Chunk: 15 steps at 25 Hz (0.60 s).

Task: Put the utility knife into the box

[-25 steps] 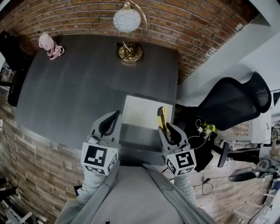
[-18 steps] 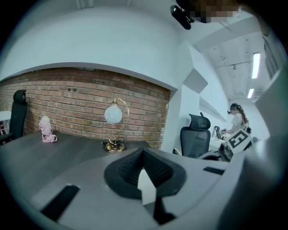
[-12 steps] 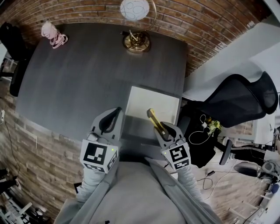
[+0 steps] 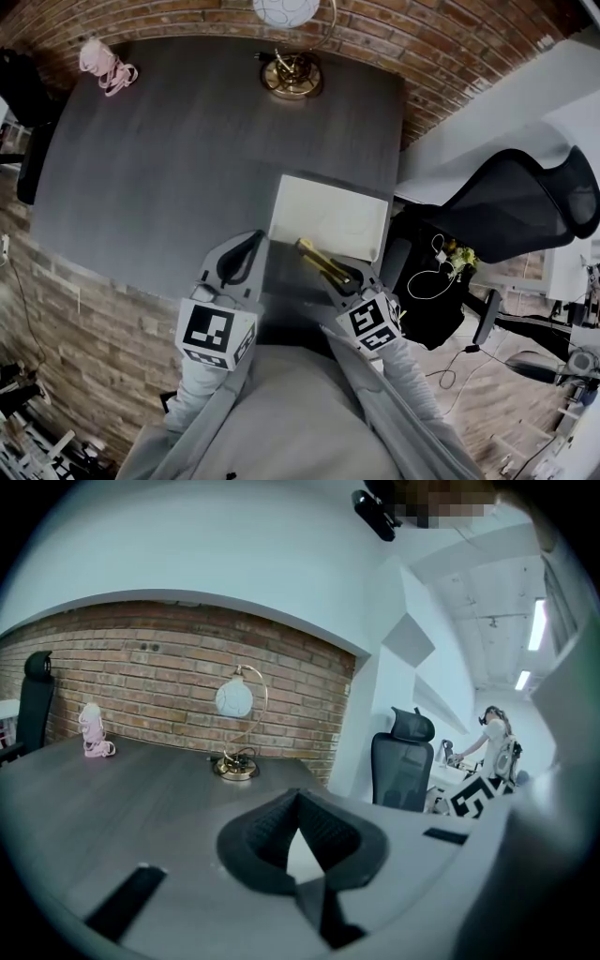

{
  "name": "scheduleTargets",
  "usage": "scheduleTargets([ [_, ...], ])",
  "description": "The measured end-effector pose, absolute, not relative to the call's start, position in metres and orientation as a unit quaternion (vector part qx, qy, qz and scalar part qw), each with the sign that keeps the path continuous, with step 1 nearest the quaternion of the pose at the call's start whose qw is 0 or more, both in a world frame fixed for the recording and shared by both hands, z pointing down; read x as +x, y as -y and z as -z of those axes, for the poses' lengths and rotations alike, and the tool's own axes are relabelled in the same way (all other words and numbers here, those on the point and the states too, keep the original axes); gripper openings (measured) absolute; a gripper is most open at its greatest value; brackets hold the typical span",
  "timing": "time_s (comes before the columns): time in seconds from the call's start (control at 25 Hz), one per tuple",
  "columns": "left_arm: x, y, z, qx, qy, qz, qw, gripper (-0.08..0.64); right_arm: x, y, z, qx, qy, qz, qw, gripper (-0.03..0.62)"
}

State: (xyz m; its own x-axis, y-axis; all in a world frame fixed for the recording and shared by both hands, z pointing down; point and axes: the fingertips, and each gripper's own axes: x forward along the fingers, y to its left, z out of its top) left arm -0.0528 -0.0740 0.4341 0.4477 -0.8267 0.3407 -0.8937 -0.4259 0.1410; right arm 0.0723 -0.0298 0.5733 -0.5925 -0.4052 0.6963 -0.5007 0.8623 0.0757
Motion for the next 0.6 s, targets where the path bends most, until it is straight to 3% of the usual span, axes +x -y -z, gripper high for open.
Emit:
scheduleTargets([
  [0.6, -0.047, 0.076, -0.445, 0.840, 0.505, -0.113, 0.162, 0.018, 0.058, 0.017, -0.622, 0.156, 0.873, -0.023, 0.461, 0.126],
])
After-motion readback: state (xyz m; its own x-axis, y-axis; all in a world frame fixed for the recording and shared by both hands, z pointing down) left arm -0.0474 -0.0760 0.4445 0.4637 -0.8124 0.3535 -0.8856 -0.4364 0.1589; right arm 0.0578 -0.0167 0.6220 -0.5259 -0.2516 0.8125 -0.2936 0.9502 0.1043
